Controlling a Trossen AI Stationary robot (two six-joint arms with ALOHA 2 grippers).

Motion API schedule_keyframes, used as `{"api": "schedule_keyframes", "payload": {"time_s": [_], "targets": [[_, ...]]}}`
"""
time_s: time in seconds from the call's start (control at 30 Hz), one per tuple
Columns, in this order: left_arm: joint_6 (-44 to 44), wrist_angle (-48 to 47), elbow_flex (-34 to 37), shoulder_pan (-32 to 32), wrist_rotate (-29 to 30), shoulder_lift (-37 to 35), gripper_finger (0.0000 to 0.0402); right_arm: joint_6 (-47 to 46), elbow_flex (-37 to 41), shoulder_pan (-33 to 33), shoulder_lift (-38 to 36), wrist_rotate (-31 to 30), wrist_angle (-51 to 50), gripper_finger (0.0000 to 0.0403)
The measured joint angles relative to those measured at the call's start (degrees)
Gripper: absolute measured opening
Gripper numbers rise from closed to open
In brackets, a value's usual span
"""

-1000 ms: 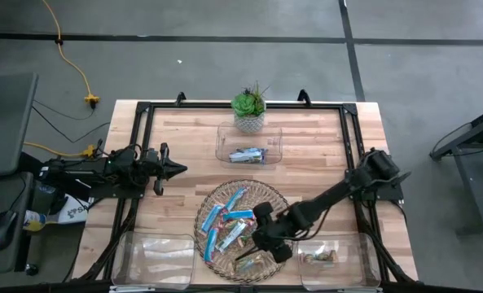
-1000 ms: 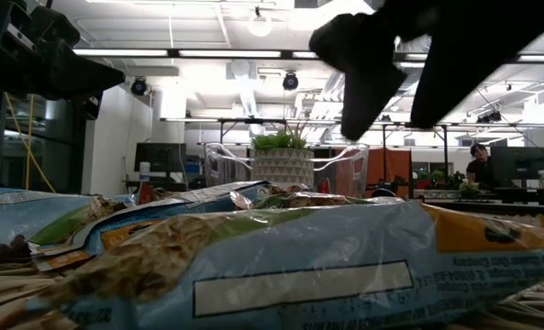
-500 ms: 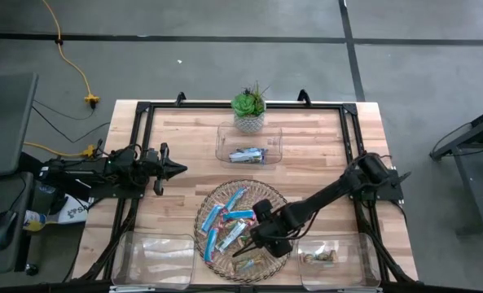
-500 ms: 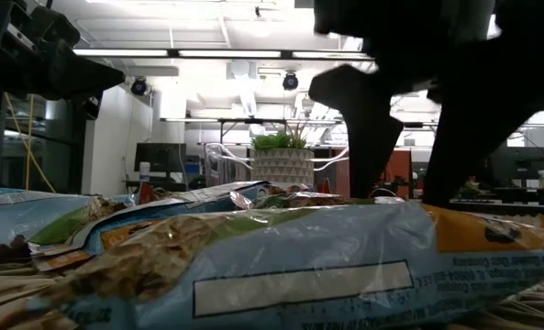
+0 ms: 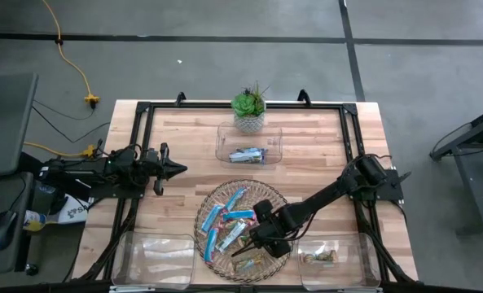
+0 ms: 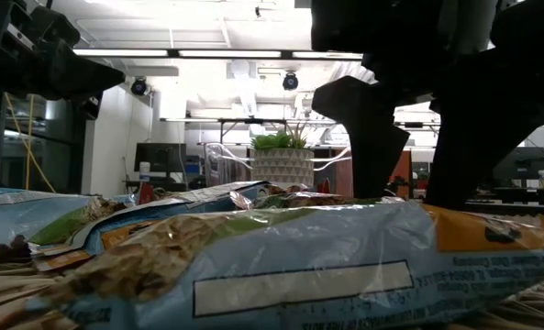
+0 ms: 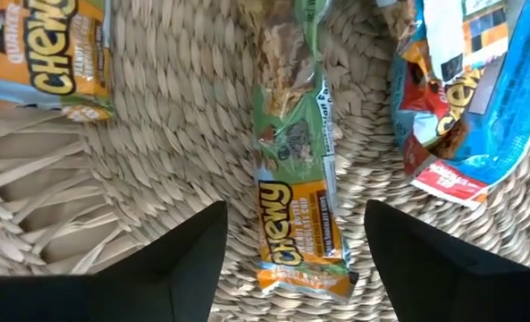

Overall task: Pick and place Granola Bars by type
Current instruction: Put the yellow granola bar into the bottom right transparent bin

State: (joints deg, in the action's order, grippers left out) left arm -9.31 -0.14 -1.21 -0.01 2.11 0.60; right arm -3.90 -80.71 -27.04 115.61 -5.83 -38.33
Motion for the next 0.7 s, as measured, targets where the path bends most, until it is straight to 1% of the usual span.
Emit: {"api": "schedule_keyframes", "payload": {"time_s": [0.3,0.4,0.7], "targets": [[0.01,0.00,0.00,0.00,0.00,0.00,0.0001,-0.59,0.00,0.94,0.00,0.29,0.00,0.0218],[0.00,0.00,0.02,-0.02,0.00,0.01,0.0001,-0.61,0.00,1.10,0.00,1.76,0.00,0.0209],[0.01,0.00,0.02,0.00,0.00,0.02,0.0001,-2.19,0.00,1.01,0.70,2.64,0.33,0.0206]]}}
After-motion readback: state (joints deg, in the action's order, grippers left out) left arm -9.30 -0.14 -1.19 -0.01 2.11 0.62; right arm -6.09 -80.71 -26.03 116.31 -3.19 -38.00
